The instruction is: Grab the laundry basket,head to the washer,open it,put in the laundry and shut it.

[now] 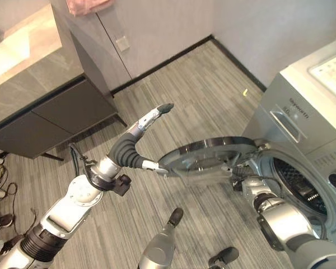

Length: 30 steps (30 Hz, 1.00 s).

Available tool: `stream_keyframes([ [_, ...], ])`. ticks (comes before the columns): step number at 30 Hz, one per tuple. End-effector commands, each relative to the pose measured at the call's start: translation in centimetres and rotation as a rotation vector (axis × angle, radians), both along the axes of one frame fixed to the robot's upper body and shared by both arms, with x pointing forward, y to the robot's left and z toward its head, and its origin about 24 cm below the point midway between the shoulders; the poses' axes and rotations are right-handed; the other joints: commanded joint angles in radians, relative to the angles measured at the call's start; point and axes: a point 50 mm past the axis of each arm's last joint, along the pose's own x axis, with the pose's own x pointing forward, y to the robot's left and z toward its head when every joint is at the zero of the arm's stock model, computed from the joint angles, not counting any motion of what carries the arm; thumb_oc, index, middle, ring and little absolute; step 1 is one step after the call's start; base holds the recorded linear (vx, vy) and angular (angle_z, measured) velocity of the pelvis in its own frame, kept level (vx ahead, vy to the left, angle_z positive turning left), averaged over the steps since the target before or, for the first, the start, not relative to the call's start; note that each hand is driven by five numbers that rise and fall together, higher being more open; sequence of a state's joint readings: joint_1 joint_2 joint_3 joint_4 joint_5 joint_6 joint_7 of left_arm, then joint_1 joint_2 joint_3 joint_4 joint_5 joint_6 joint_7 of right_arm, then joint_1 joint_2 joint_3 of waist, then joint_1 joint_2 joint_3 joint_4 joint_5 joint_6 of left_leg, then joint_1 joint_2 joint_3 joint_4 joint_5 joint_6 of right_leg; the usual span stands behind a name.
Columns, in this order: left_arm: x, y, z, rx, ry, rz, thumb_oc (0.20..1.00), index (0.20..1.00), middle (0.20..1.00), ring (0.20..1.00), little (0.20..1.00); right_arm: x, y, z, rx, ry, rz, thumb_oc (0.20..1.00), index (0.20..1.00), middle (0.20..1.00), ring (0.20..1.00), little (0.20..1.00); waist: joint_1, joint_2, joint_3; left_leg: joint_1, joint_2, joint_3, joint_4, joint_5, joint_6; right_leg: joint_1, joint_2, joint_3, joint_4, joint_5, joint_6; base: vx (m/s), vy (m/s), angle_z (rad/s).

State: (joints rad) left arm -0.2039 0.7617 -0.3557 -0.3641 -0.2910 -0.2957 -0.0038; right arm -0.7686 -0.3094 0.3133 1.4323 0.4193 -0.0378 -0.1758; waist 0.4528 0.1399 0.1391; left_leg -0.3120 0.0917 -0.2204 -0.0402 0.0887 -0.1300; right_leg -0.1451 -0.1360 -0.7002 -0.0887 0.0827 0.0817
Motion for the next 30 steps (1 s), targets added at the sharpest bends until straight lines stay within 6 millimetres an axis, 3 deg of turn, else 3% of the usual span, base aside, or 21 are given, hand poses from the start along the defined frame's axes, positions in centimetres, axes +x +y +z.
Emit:
stream_keyframes([
  [1,-0.7,-0.7,2.6,0.013,-0.171,-0.018,1.000,1.000,1.000,1.000,1.000,4.2,7.6,4.3,0.186,-0.200,0.145,1.000,1.000,1.000,1.000,1.000,0.066,-0.043,0.125,-0.020,-0.045,0.079,-0.001,-0.056,0.026,0.064,-0.078,0.117,0.001,-0.115,0.063,0.00,0.000,0.00],
  [9,-0.7,0.0,1.2,0.014,-0.115,0.043,1.000,1.000,1.000,1.000,1.000,3.4,8.8,3.0,0.188,-0.156,0.167,1.000,1.000,1.000,1.000,1.000,0.049,-0.055,0.136,0.012,-0.038,0.096,-0.005,-0.065,0.033,0.075,-0.076,0.145,0.001,-0.111,0.058,0.00,0.014,0.00],
  [11,-0.6,0.5,0.4,-0.020,-0.059,0.070,1.000,1.000,1.000,1.000,1.000,1.9,9.4,0.9,0.220,-0.105,0.158,1.000,1.000,1.000,1.000,1.000,0.028,-0.072,0.132,0.036,-0.037,0.107,0.002,-0.084,0.042,0.090,-0.076,0.160,0.001,-0.108,0.056,0.03,0.048,0.01],
  [12,-0.6,0.6,0.3,-0.021,-0.056,0.071,1.000,1.000,1.000,1.000,1.000,1.8,9.5,0.7,0.220,-0.103,0.160,1.000,1.000,1.000,1.000,1.000,0.027,-0.072,0.131,0.038,-0.037,0.108,0.003,-0.085,0.043,0.092,-0.077,0.162,0.001,-0.109,0.056,0.03,0.060,0.01],
  [13,-0.4,0.8,-0.3,-0.065,-0.009,0.093,1.000,1.000,1.000,1.000,1.000,0.8,9.5,-0.5,0.253,-0.084,0.126,1.000,1.000,1.000,1.000,1.000,0.011,-0.083,0.132,0.048,-0.037,0.115,0.011,-0.094,0.047,0.101,-0.077,0.166,0.001,-0.106,0.054,0.02,0.073,0.03],
  [14,-0.1,1.4,-1.6,-0.099,0.054,0.135,1.000,1.000,1.000,1.000,1.000,-1.5,9.7,-3.0,0.311,-0.030,0.083,1.000,1.000,1.000,1.000,1.000,-0.012,-0.097,0.130,0.061,-0.040,0.123,0.030,-0.114,0.054,0.118,-0.082,0.171,0.001,-0.102,0.054,0.03,0.134,0.10],
  [15,0.1,1.9,-3.1,-0.128,0.127,0.170,1.000,1.000,1.000,1.000,1.000,-5.1,9.7,-6.4,0.381,0.063,0.041,1.000,1.000,1.000,1.000,1.000,-0.045,-0.116,0.127,0.076,-0.044,0.130,0.053,-0.136,0.061,0.137,-0.089,0.174,0.001,-0.095,0.057,0.02,0.112,0.00],
  [16,0.1,1.9,-3.3,-0.128,0.132,0.171,1.000,1.000,1.000,1.000,1.000,-5.3,9.7,-6.5,0.381,0.068,0.042,1.000,1.000,1.000,1.000,1.000,-0.047,-0.116,0.124,0.077,-0.045,0.130,0.055,-0.138,0.062,0.139,-0.089,0.174,0.001,-0.096,0.058,0.04,0.091,-0.06],
  [18,0.1,2.8,-5.3,-0.158,0.227,0.225,1.000,1.000,1.000,1.000,1.000,-8.9,9.7,-9.1,0.413,0.152,0.044,1.000,1.000,1.000,1.000,1.000,-0.083,-0.137,0.115,0.099,-0.049,0.141,0.075,-0.160,0.070,0.161,-0.096,0.179,0.001,-0.088,0.064,0.04,0.065,-0.10],
  [19,0.1,2.8,-5.3,-0.158,0.228,0.225,1.000,1.000,1.000,1.000,1.000,-9.0,9.7,-9.1,0.412,0.153,0.044,1.000,1.000,1.000,1.000,1.000,-0.084,-0.137,0.114,0.100,-0.049,0.141,0.075,-0.160,0.070,0.162,-0.096,0.179,0.001,-0.088,0.064,0.08,0.174,-0.21],
  [20,-0.3,4.4,-7.9,-0.117,0.318,0.317,1.000,1.000,1.000,1.000,1.000,-13.2,8.0,-11.4,0.430,0.225,0.007,1.000,1.000,1.000,1.000,1.000,-0.139,-0.165,0.098,0.156,-0.053,0.168,0.093,-0.195,0.087,0.194,-0.106,0.203,0.009,-0.078,0.074,0.09,0.181,-0.34],
  [21,-0.6,5.0,-8.5,-0.082,0.335,0.343,1.000,1.000,1.000,1.000,1.000,-14.5,7.4,-11.9,0.423,0.243,0.002,1.000,1.000,1.000,1.000,1.000,-0.159,-0.175,0.089,0.176,-0.054,0.181,0.097,-0.205,0.093,0.202,-0.110,0.214,0.016,-0.077,0.079,0.09,0.183,-0.46],
  [22,-0.7,5.0,-8.6,-0.081,0.338,0.345,1.000,1.000,1.000,1.000,1.000,-14.6,7.4,-12.0,0.423,0.246,0.004,1.000,1.000,1.000,1.000,1.000,-0.159,-0.175,0.088,0.179,-0.054,0.183,0.097,-0.206,0.094,0.203,-0.111,0.216,0.016,-0.077,0.080,0.08,0.128,-0.61],
  [23,-1.3,6.1,-9.7,-0.037,0.381,0.392,1.000,1.000,1.000,1.000,1.000,-16.6,6.1,-12.7,0.418,0.276,-0.019,1.000,1.000,1.000,1.000,1.000,-0.190,-0.188,0.066,0.214,-0.056,0.203,0.098,-0.221,0.104,0.209,-0.121,0.234,0.029,-0.072,0.087,0.08,0.122,-0.87],
  [25,-2.1,6.9,-10.8,-0.014,0.435,0.420,1.000,1.000,1.000,1.000,1.000,-17.8,5.0,-13.0,0.414,0.291,-0.026,1.000,1.000,1.000,1.000,1.000,-0.218,-0.201,0.045,0.242,-0.073,0.233,0.089,-0.207,0.123,0.207,-0.146,0.238,0.042,-0.043,0.097,-0.02,0.177,-0.73],
  [30,-2.7,7.5,-11.7,-0.032,0.496,0.437,1.000,1.000,1.000,1.000,1.000,-17.7,6.1,-12.9,0.433,0.303,0.065,1.000,1.000,1.000,1.000,1.000,-0.223,-0.210,0.024,0.274,-0.085,0.261,0.072,-0.212,0.139,0.190,-0.166,0.274,0.055,-0.016,0.109,0.02,0.088,-0.25],
])
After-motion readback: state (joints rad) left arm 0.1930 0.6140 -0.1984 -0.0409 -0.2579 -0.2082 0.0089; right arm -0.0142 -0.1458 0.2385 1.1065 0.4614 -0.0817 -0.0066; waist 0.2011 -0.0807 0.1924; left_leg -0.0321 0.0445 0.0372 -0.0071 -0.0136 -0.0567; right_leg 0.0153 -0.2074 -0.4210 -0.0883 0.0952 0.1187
